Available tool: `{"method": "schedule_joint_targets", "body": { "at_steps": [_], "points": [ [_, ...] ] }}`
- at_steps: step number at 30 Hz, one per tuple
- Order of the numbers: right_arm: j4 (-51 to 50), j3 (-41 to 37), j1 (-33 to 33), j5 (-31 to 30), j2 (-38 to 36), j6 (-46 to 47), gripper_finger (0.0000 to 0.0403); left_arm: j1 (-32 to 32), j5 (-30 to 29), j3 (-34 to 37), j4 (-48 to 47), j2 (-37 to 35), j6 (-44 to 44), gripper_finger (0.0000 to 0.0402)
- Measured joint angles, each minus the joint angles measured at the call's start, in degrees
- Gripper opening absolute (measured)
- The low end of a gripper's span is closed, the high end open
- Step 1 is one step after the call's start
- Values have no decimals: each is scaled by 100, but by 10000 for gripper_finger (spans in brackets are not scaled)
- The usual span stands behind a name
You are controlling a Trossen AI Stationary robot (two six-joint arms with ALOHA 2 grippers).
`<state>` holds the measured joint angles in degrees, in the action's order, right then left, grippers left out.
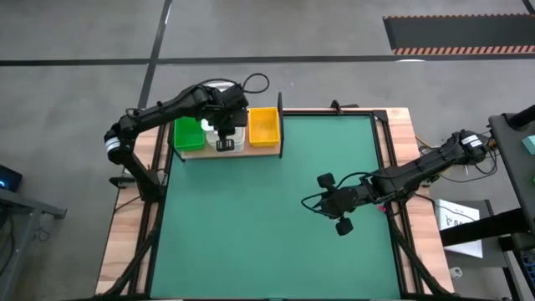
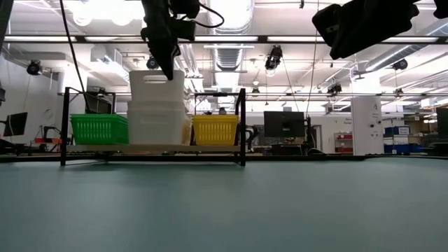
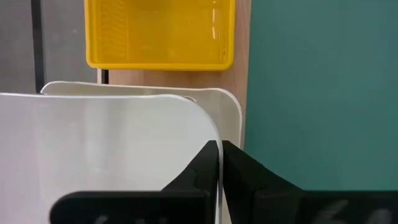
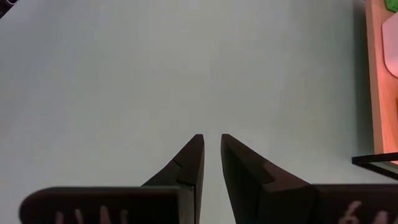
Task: Stack baskets on shelf by color
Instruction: Stack the white bin on the top of the white bin on the shelf
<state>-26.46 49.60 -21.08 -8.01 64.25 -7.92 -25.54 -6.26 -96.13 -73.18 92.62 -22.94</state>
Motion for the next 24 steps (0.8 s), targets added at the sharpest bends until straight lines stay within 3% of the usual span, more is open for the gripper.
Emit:
{"method": "schedule_joint_targets", "body": {
  "at_steps": [19, 24],
  "points": [
    [0, 0, 0, 1, 0, 59, 47, 15, 67, -1, -247, -2, -4, 0],
    [0, 0, 0, 0, 0, 59, 47, 45, 320, 1, -477, -15, -4, 0]
  ]
}}
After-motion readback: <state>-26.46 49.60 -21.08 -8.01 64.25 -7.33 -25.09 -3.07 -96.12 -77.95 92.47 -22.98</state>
